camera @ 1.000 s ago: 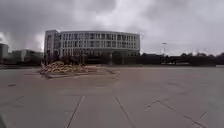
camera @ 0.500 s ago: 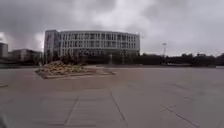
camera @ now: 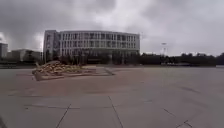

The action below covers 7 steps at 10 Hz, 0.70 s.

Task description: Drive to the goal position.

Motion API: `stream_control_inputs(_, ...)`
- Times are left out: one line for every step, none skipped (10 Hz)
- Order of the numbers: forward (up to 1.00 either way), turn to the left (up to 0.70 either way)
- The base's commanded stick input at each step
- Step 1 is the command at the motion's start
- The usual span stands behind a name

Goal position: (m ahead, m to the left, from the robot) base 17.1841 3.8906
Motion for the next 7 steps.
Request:
stream_control_inputs(0.67, -0.03)
stream_control_inputs(0.67, -0.03)
stream_control_inputs(0.67, -0.03)
stream_control_inputs(0.67, -0.03)
stream_control_inputs(0.67, -0.03)
stream_control_inputs(0.67, -0.03)
stream_control_inputs(0.67, -0.03)
